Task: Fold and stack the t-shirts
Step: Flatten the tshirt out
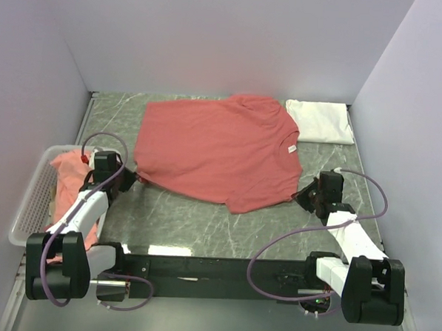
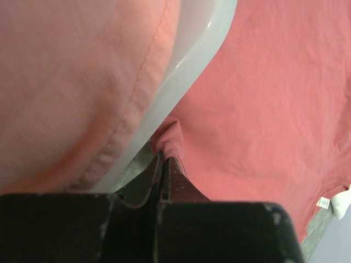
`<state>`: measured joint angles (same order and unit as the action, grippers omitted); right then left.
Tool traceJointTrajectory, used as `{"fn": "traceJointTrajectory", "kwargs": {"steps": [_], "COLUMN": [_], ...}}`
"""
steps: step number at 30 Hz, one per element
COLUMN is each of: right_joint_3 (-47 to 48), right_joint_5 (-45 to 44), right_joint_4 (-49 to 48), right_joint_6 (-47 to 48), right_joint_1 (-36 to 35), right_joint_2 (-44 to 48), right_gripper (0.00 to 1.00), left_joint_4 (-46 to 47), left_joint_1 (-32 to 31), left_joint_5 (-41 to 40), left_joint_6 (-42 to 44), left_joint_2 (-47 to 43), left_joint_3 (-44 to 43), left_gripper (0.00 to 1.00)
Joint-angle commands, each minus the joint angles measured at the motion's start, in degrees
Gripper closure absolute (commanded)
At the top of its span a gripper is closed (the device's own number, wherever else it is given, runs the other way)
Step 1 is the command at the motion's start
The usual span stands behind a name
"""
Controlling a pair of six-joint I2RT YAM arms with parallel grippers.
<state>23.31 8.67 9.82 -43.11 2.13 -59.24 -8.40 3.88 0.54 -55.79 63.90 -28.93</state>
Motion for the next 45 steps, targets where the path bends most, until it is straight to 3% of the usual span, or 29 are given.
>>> {"fn": "traceJointTrajectory", "kwargs": {"steps": [1, 12, 17, 19, 20, 23, 28, 33, 38, 45], "right_joint_3": [0.59, 2.80, 0.07, -0.89, -1.25, -1.08, 4.54, 12.89, 21.14, 27.22], "right_joint_5": [-0.32, -2.60, -0.06, 0.82, 2.31, 3.64, -9.71, -15.61, -16.40, -17.10], "right_joint_4": [-1.04, 5.02, 6.43, 6.87, 6.96, 7.05, 11.53, 10.83, 8.55, 7.40], "right_joint_6": [1.28, 5.23, 5.58, 4.80, 4.62, 4.18, 3.83, 6.45, 11.03, 15.07], "right_joint_1": [0.07, 4.02, 5.51, 5.69, 5.69, 4.30, -7.65, -16.44, -18.48, -21.03], "right_joint_2": [1.15, 2.89, 6.15, 6.86, 7.73, 10.80, 12.66, 0.99, -13.58, -25.74], "right_gripper": [1.00, 1.00, 1.00, 0.91, 0.77, 0.63, 0.52, 0.52, 0.55, 0.57], "left_joint_4": [-3.37, -6.97, -13.20, -15.14, -16.37, -17.00, -18.66, -19.28, -19.45, -20.25], "left_joint_1": [2.62, 3.94, 1.84, -1.32, -2.64, -7.65, -14.07, -15.39, -15.92, -16.18], "left_joint_5": [-4.22, -2.73, -6.68, -10.88, -12.04, -15.21, -20.65, -23.21, -23.21, -23.21], "left_joint_6": [0.24, 1.39, 1.12, 0.07, -1.06, -3.09, -6.87, -8.72, -8.55, -7.67], "left_joint_2": [0.18, -5.09, -10.01, -10.98, -11.60, -11.61, -9.15, -7.74, -8.00, -8.62], "left_joint_3": [0.80, 0.97, 1.59, 1.59, 1.77, 2.56, 1.86, 1.68, 1.51, 1.33], "left_gripper": [0.99, 0.99, 0.99, 0.98, 0.97, 0.92, 0.91, 0.91, 0.92, 0.92]}}
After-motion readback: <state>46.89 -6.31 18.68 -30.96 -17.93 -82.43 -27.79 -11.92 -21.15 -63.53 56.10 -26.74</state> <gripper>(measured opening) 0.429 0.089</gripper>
